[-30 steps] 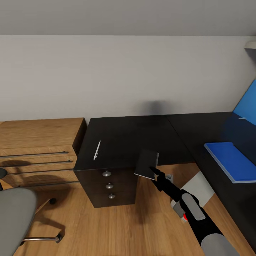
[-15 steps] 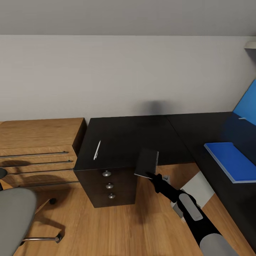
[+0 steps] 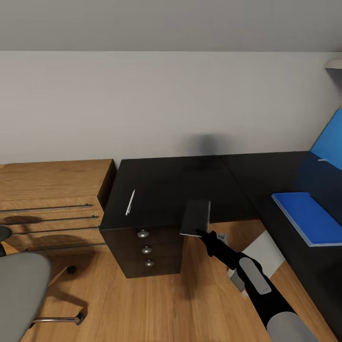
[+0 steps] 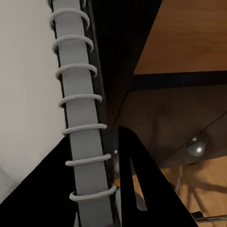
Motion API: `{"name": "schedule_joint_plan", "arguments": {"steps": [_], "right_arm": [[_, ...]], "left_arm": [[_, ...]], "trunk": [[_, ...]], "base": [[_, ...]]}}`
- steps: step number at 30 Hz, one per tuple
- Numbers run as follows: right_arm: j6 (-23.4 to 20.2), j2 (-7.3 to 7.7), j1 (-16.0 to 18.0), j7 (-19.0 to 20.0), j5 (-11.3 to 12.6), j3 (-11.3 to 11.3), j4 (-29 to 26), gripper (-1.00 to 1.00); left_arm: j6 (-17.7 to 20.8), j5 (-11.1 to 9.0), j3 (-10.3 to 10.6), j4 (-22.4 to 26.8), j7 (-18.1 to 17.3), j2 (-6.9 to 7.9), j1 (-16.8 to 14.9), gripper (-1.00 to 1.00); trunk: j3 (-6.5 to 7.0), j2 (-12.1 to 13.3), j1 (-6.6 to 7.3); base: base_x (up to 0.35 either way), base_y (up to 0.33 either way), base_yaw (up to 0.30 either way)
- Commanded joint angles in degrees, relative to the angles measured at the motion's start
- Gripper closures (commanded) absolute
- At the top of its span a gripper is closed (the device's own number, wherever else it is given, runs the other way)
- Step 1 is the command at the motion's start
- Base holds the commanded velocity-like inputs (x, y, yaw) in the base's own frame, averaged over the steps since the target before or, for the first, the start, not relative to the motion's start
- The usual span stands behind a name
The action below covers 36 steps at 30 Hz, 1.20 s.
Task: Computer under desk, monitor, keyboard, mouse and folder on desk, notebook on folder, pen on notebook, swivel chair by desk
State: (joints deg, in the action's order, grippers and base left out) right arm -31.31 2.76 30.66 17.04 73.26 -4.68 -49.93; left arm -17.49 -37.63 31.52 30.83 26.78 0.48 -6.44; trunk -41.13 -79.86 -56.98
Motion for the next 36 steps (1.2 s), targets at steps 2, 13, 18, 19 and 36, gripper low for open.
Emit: {"name": "schedule_joint_plan", "arguments": {"steps": [2,13,18,19,36], "right_arm": [[0.02,0.06,0.01,-0.04,-0.33,-0.05,-0.52,1.0],[-0.69,0.3,-0.16,-1.01,0.15,0.19,-9.86,1.0],[-0.69,0.21,-0.17,-2.82,0.41,1.09,-12.31,1.0],[-0.66,0.2,-0.17,-2.94,0.63,1.76,-12.48,1.0],[0.22,0.41,-0.17,-4.33,3.34,14.88,-17.46,1.0]], "left_arm": [[-0.35,-0.51,0.47,0.01,0.38,0.05,-0.06,-1.0],[-0.1,-0.6,0.56,-0.15,0.3,0.05,-0.06,-1.0],[-0.01,-0.63,0.56,-0.2,0.29,0.05,-0.06,-1.0],[0.02,-0.64,0.56,-0.23,0.29,0.05,-0.06,-1.0],[-0.09,-0.6,0.9,-0.33,0.29,-0.03,-0.06,-1.0]], "trunk": [[0.32,0.8,0.45],[2.29,5.21,2.86],[3.19,7.21,3.96],[3.37,7.61,4.18],[3.55,8.01,4.4]], "base": [[0.0,0.0,0.0],[0.0,0.0,0.0],[0.0,0.0,0.0],[0.0,0.0,0.0],[0.0,0.0,-0.022]]}}
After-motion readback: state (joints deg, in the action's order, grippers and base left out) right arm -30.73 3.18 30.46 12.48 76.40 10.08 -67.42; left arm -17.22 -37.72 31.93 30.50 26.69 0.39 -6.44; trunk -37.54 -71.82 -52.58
